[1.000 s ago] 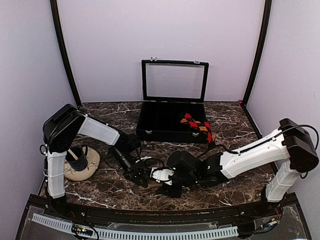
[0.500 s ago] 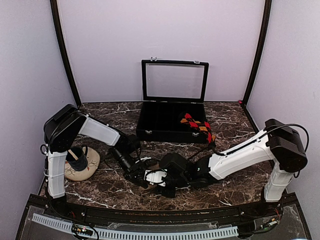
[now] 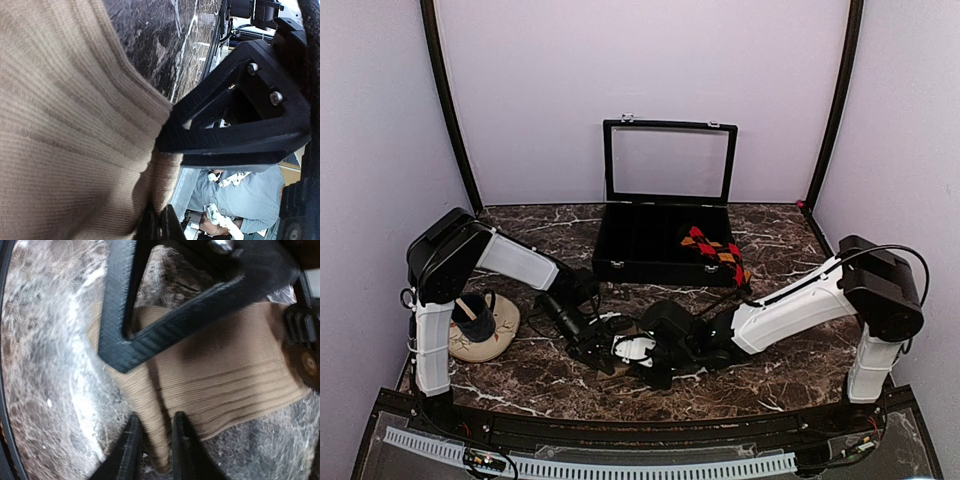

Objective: Roll the socks
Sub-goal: Roll the sock at the center of the board.

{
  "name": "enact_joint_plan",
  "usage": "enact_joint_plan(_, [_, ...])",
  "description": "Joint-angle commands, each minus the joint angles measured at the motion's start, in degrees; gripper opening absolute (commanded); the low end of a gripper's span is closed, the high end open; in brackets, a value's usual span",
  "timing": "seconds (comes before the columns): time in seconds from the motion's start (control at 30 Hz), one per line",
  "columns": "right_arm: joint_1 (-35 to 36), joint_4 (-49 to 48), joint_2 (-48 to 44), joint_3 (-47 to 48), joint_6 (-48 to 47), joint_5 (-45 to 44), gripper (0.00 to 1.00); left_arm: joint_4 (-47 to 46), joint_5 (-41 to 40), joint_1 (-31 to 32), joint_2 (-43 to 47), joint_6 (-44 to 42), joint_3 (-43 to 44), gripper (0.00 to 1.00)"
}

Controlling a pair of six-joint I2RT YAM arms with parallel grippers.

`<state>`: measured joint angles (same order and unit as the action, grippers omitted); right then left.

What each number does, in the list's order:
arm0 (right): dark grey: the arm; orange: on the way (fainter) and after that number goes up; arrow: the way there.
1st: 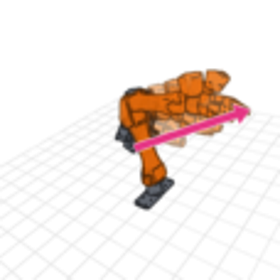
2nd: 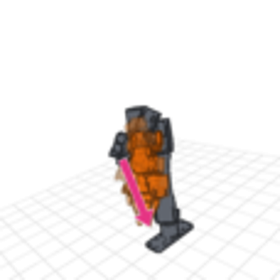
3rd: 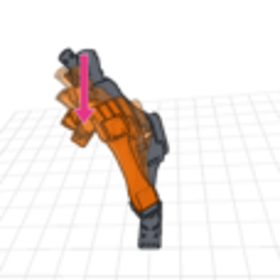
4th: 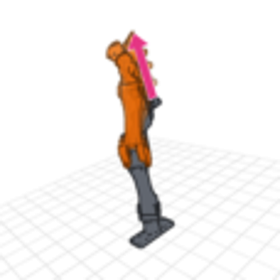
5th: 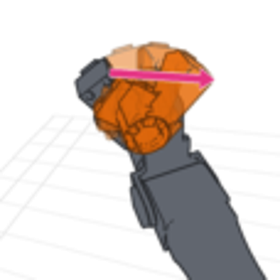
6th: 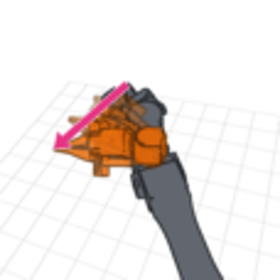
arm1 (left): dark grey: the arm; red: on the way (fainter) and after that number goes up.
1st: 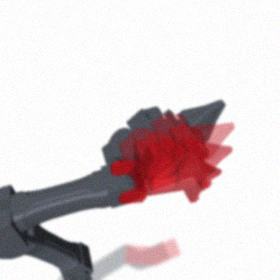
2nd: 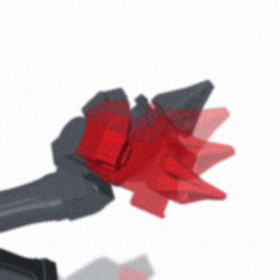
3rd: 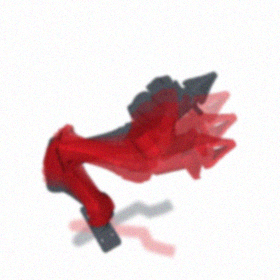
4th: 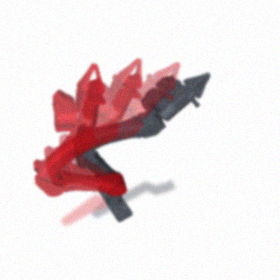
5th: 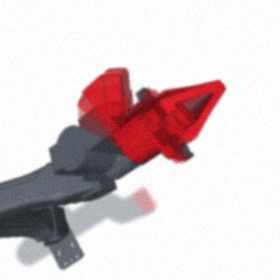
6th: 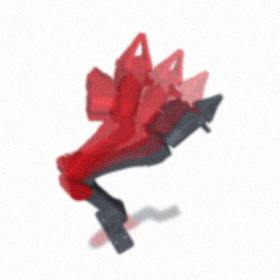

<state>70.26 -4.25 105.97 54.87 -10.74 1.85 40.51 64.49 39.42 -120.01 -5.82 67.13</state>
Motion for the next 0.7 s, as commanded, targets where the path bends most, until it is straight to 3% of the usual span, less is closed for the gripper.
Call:
enact_joint_plan(0.0, [-0.95, -0.1, 1.7, 1.91, 0.02, 2.81, 0.13, 1.51, 1.1, -0.62, 0.06, -1.32, -0.78, 0.0])
enact_joint_plan(0.13, [-1.48, 1.18, 2.34, 2.25, 0.41, 5.06, 0.0, 1.5, 0.77, -0.79, 0.16, -1.29, -0.69, 0.0])
enact_joint_plan(0.27, [-2.17, 3.09, 2.41, 3.14, 1.38, 7.56, 0.0, 1.56, -1.71, -0.84, 0.49, -0.59, -0.26, 0.0])
enact_joint_plan(0.47, [-3.09, 6.62, 2.62, 5.16, 3.38, 10.44, 0.0, -3.13, -5.17, -1.21, 5.0, 3.61, -2.76, 0.21])
enact_joint_plan(0.67, [-3.89, 10.44, 3.71, 7.81, 6.21, 13.84, 0.0, -11.58, -7.3, -1.93, 11.12, 9.2, -7.3, 0.26])
